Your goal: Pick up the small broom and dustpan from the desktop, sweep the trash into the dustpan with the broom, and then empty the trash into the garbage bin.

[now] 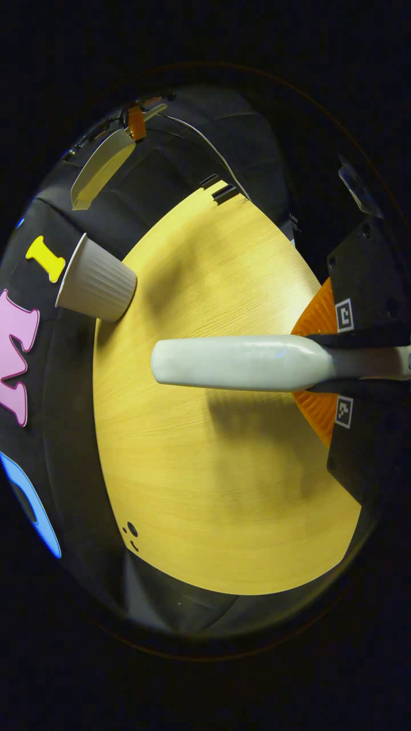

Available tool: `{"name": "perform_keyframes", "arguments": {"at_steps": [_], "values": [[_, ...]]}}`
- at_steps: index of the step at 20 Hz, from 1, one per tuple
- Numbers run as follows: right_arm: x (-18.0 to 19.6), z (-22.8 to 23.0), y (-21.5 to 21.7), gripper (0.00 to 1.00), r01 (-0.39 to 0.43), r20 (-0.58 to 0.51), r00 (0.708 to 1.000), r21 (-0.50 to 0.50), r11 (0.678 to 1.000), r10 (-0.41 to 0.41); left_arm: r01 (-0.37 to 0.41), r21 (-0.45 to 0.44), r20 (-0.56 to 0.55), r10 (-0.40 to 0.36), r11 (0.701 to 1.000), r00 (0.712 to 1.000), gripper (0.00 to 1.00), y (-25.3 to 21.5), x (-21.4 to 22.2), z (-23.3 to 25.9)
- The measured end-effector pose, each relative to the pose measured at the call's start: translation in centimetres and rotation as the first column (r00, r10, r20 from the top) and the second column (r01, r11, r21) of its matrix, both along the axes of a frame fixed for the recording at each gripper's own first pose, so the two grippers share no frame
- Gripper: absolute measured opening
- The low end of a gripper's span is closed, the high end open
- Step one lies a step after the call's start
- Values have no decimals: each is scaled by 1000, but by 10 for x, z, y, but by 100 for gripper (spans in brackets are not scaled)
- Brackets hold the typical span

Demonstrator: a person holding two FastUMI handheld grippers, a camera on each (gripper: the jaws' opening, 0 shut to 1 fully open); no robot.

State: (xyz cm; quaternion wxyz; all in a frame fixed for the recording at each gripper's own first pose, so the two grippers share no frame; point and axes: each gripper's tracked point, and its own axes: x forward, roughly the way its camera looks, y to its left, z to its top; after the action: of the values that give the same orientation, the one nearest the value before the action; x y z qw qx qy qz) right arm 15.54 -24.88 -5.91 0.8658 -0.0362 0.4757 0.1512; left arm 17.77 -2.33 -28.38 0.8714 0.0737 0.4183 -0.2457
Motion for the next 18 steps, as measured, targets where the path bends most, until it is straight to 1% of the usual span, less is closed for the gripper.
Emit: {"name": "perform_keyframes", "arguments": {"at_steps": [4, 8, 12, 13, 14, 16, 18], "values": [[40, 40, -16, 35, 45, 62, 997, -13, 999, -44, -85, -51, 0, 85, 995, 996, 26, 20, 0, 2], [96, 55, -41, 35, 77, 137, 989, -125, 989, -60, -171, -76, 5, 172, 982, 985, 26, 41, -2, 8], [154, 59, -55, 34, 132, 206, 974, -163, 978, -97, -239, -144, -8, 241, 960, 971, 26, 48, -12, 16], [168, 59, -56, 29, 149, 223, 969, -167, 975, -109, -257, -161, -13, 258, 953, 966, 26, 48, -13, 18], [183, 56, -57, 34, 162, 239, 964, -179, 970, -117, -271, -177, -20, 272, 946, 962, 26, 49, -13, 20], [210, 51, -62, 35, 191, 265, 955, -214, 958, -132, -293, -203, -35, 292, 934, 956, 24, 53, -13, 22], [231, 44, -69, 35, 219, 280, 949, -254, 942, -145, -306, -200, -31, 306, 931, 951, 26, 58, -11, 25]]}}
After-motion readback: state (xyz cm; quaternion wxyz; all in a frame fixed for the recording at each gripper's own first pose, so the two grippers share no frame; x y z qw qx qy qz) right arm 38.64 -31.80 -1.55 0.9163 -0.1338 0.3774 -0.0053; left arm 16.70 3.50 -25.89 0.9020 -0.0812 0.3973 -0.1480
